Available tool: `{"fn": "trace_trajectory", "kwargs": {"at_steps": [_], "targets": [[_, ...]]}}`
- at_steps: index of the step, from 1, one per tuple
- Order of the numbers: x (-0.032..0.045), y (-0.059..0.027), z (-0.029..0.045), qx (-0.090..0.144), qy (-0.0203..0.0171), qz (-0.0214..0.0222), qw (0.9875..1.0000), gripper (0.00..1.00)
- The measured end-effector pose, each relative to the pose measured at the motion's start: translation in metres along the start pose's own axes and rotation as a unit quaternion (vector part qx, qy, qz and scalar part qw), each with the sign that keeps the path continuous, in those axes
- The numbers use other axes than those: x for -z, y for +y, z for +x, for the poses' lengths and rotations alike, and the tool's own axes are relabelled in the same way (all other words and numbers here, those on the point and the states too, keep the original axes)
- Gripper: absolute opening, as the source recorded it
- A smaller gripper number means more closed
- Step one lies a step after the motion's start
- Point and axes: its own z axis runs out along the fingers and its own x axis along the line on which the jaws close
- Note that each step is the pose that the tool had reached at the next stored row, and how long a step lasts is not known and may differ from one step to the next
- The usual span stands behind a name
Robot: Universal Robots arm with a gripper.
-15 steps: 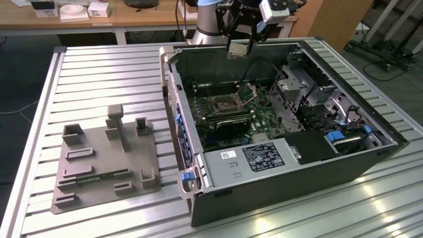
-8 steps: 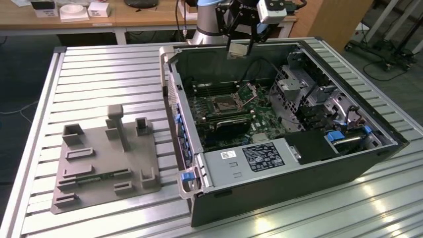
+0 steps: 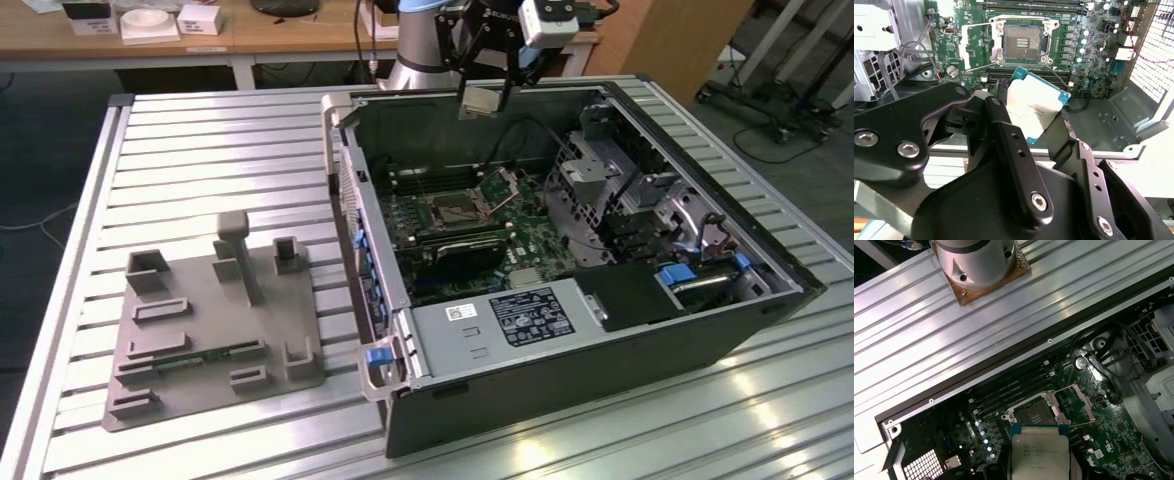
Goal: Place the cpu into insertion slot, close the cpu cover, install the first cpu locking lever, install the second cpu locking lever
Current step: 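Place the cpu into insertion slot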
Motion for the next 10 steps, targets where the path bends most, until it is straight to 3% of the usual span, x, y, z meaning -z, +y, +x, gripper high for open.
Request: {"fn": "trace_trajectory", "kwargs": {"at_steps": [10], "targets": [[0.0000,0.0000,0.0000,-0.013,-0.0011,-0.0002,0.9999,0.54]]}}
